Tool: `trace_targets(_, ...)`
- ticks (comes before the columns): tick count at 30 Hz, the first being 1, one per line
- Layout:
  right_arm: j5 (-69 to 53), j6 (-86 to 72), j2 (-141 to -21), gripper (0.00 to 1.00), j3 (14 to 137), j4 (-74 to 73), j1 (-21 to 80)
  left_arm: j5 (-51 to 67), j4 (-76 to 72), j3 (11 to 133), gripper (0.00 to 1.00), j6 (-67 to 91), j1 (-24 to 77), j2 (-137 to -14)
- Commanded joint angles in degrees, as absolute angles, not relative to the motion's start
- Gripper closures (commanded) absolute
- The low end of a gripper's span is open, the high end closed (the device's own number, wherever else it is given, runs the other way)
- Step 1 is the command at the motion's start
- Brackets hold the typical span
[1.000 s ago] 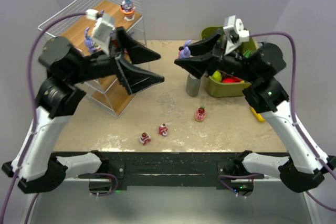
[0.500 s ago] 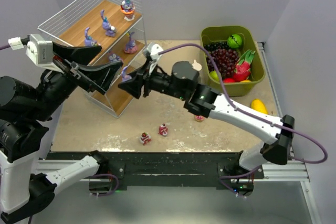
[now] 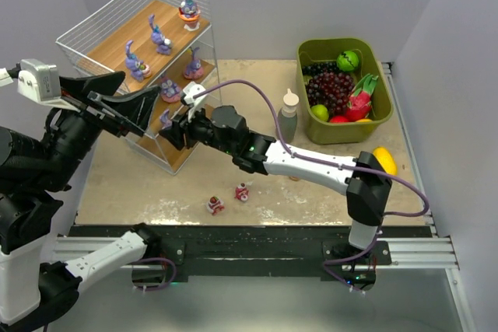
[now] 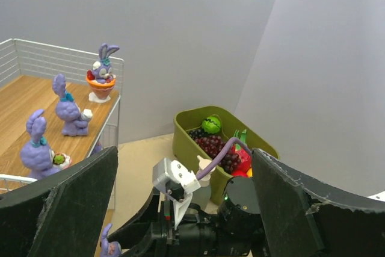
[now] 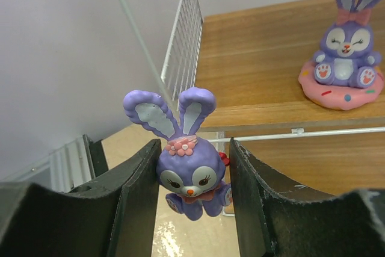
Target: Place and organize the plastic toys onto the shelf
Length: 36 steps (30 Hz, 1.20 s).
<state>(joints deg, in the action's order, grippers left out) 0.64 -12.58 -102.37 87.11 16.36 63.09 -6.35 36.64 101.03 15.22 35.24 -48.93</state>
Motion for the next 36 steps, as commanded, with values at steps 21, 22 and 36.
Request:
trace_targets(21,-3.69,-12.21,-111.44,1.00,98.17,25.49,58.27,-13.62,36.92,102.39,0.05,10.73,34.98,-50.71)
trace_targets(22,-4.13,-12.22,-111.71,1.00,98.61,25.49,58.10,-13.71,36.91,102.39,0.05,10.64,34.98,-50.80)
trace_targets(36,-4.92,-12.57,-116.89,1.00,103.71,24.34,58.01,-15.47,36.56,101.43,0.05,9.58,34.98,-51.07)
